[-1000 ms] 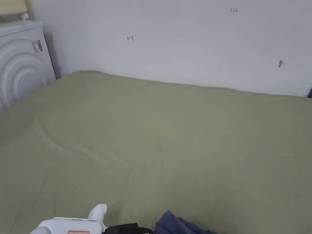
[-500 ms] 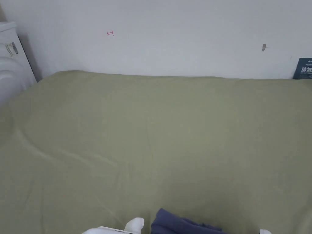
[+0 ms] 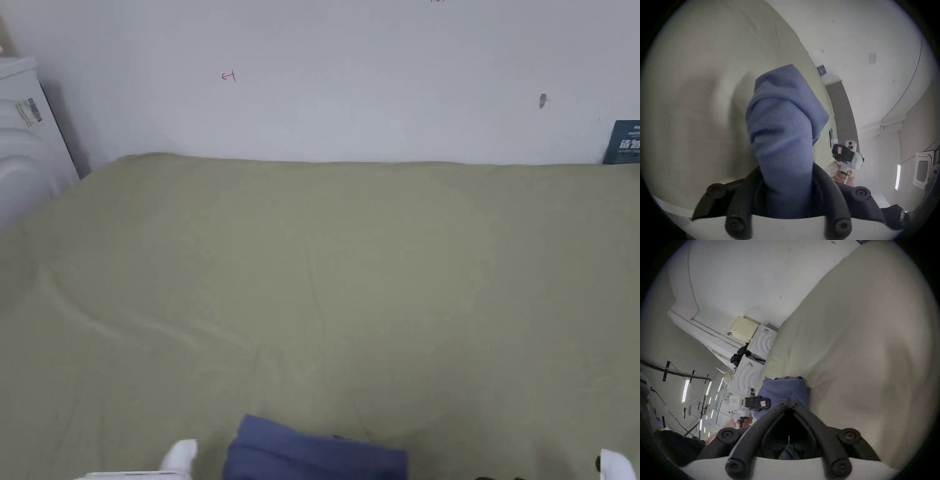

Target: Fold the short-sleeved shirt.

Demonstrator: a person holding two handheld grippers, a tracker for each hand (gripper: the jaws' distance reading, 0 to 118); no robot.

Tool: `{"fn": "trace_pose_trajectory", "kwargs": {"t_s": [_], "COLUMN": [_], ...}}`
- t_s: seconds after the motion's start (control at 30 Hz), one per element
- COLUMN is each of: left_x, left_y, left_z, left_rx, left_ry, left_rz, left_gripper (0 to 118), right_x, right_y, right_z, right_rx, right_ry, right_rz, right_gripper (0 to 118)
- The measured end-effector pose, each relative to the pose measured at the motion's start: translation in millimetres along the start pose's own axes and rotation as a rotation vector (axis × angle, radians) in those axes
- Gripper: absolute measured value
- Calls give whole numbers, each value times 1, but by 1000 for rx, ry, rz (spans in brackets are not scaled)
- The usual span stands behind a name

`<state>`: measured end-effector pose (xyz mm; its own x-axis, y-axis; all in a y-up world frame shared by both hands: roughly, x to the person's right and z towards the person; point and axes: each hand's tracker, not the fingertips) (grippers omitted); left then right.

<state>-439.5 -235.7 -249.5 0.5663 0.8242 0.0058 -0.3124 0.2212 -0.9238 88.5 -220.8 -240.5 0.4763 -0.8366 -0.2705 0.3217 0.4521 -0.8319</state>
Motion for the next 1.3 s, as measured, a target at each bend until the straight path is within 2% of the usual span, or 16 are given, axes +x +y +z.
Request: {"fn": "trace_pose_trajectory", "kwargs": {"t_s": [0.07, 0.33, 0.43, 0.57, 0.6, 0.63, 0.67, 0.73, 0.83, 0.93, 1.03, 1.1, 1.13, 1.17, 1.23, 1.3], "left_x": [-15, -47, -56, -92, -102, -114, -124, -106, -80, -14, 47, 90, 115, 136, 164, 185], "left_y": [14, 85, 104, 112, 110, 106, 100, 80, 70, 52, 33, 8, -7, -21, -49, -69], "left_z": [38, 164, 196, 224, 225, 221, 218, 227, 259, 288, 289, 269, 253, 235, 200, 164], "left_rx": [14, 39, 58, 122, 129, 113, 102, 248, 304, 449, 590, 692, 748, 807, 868, 851], "left_ry": [41, 298, 390, 414, 464, 560, 626, 430, 467, 658, 676, 694, 705, 696, 633, 537], "left_rz": [15, -80, -113, 18, 79, 138, 175, 168, 220, 33, -177, -319, -381, -428, -510, -511], "left_gripper": [26, 26, 26, 28, 38, 63, 96, 99, 100, 97, 82, 59, 41, 2, 0, 0], "right_x": [-16, -56, -62, -61, -60, -62, -63, -61, -74, -92, -115, -133, -145, -158, -180, -183], "right_y": [4, 1, -5, -10, -10, -11, -13, -11, -8, -4, 4, 9, 10, 10, 7, 4], "right_z": [3, 3, 7, 22, 29, 35, 40, 54, 72, 90, 108, 116, 119, 121, 123, 128], "right_rx": [17, 9, -33, -64, -54, -33, -25, 3, 54, 112, 177, 231, 262, 291, 360, 426], "right_ry": [-7, 18, -38, -145, -176, -196, -184, -173, -164, -155, -166, -218, -286, -363, -513, -614], "right_rz": [43, 93, 138, 148, 158, 175, 167, 146, 163, 200, 267, 327, 381, 453, 560, 615], "right_gripper": [0, 0, 0, 0, 0, 0, 0, 0, 0, 0, 0, 0, 0, 0, 0, 0]}}
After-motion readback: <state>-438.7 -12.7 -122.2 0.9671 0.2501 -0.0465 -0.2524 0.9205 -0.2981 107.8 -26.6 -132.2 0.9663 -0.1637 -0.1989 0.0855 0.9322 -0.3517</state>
